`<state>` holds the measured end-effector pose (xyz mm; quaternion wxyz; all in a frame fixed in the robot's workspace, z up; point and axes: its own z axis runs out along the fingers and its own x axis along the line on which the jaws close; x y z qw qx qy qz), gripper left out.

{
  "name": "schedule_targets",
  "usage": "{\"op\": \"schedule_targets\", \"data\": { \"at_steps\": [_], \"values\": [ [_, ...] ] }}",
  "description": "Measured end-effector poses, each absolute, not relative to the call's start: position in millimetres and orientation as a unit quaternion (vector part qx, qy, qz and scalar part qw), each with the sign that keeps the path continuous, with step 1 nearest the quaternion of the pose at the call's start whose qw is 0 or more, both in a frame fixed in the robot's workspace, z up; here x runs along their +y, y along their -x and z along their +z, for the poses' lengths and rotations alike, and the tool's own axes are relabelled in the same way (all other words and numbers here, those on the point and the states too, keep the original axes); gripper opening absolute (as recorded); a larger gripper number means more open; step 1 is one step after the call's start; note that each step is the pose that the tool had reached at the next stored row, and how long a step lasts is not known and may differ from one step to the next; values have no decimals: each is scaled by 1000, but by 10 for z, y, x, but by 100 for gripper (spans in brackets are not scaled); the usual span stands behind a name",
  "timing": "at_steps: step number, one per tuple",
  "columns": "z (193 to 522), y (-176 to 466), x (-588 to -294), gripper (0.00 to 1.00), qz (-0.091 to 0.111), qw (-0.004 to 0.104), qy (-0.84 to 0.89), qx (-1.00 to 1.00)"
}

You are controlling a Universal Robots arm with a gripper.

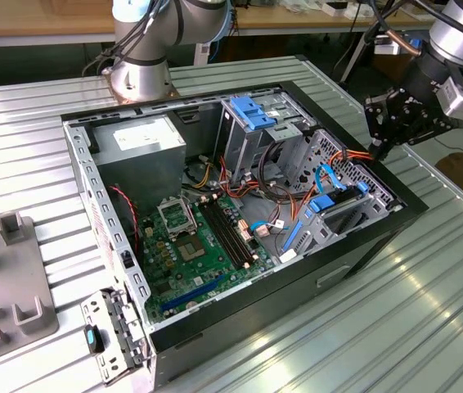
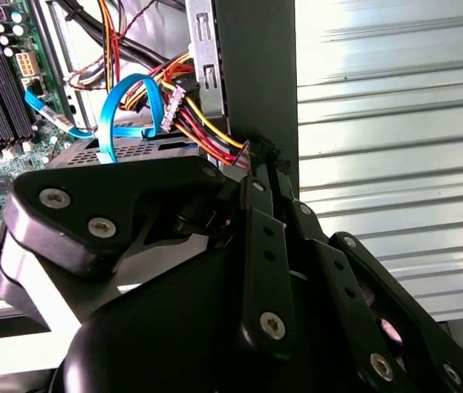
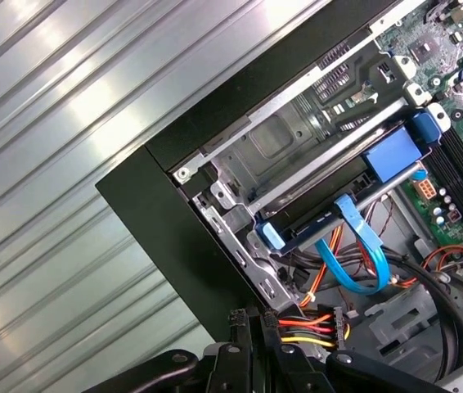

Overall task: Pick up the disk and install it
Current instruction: 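Insert the second disk wire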

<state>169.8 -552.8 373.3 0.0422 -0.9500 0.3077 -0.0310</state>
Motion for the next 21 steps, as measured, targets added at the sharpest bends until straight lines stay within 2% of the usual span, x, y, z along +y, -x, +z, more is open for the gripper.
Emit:
{"op": "schedule_targets", "data": {
  "at_steps": [10, 21],
  "values": [
    [3735, -1432, -5528, 16, -32, 42, 950, 309],
    [3725, -1417, -5528, 16, -36, 40, 921, 386]
  ]
}}
